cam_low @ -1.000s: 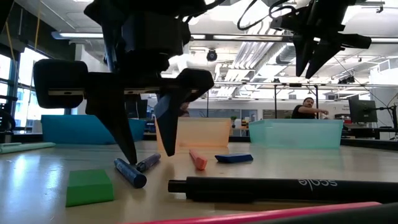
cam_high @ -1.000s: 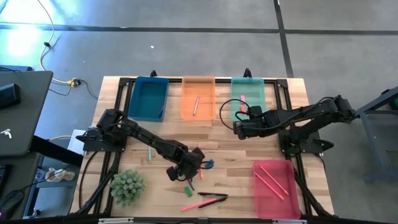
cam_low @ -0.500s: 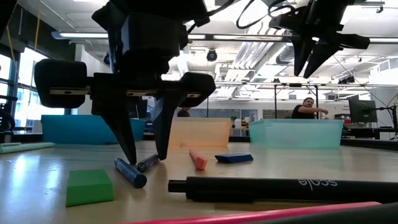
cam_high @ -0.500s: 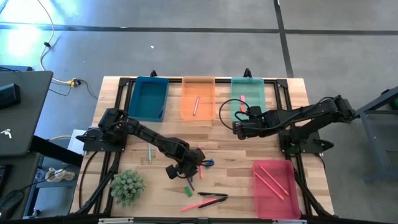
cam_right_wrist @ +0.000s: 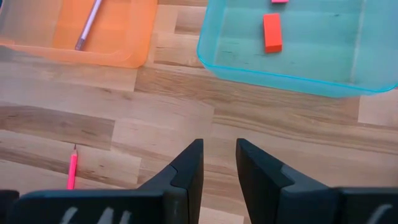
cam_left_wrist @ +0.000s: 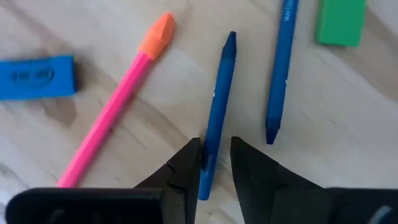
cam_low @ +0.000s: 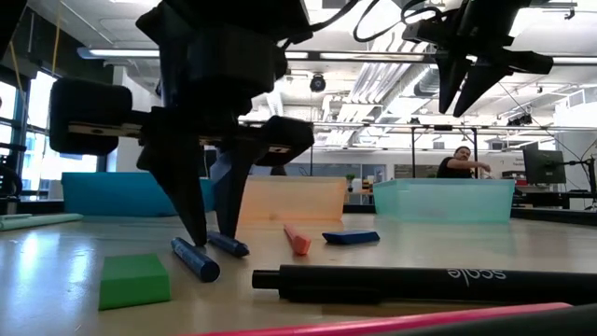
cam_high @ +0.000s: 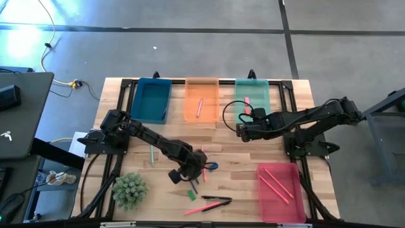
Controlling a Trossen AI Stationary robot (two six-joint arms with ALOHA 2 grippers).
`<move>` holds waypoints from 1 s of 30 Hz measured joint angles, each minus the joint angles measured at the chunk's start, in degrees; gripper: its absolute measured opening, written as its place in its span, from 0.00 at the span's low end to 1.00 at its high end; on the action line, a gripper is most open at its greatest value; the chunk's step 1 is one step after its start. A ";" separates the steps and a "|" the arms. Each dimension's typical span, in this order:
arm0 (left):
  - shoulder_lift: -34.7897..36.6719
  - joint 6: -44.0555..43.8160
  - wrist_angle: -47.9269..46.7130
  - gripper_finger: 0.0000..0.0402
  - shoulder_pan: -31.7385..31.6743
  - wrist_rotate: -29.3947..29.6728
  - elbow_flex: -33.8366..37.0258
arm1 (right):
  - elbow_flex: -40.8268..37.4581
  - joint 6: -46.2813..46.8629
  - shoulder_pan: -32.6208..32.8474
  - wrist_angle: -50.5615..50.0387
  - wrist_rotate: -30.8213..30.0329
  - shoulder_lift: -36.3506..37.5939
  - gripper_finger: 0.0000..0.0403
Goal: Sort crayons/erasers/pens/pencils in bins
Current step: Put the right blue crayon into the blue bin
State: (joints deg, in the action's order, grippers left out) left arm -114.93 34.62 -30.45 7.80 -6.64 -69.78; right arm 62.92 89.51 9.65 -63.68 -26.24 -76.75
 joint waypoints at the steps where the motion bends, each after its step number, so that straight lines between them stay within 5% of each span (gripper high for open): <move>1: 0.00 -1.74 -0.16 0.18 -0.10 -0.01 0.00 | 0.00 0.00 0.00 0.00 0.00 0.00 0.22; 9: 0.02 -11.80 -0.96 0.16 -0.42 -1.34 -0.04 | 0.00 -1.33 0.00 0.12 0.02 0.00 0.22; 24: 0.04 -13.72 -0.90 0.02 -0.29 -2.60 -0.04 | 0.00 -2.55 -0.01 0.14 0.04 0.00 0.22; 30: 0.02 -16.31 -0.82 0.03 -0.47 -4.53 -0.04 | 0.00 -2.55 -0.02 0.13 0.04 0.00 0.22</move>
State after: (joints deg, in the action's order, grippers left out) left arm -114.91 18.31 -31.27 7.33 -11.18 -69.82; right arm 62.92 86.96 9.63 -63.55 -26.20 -76.75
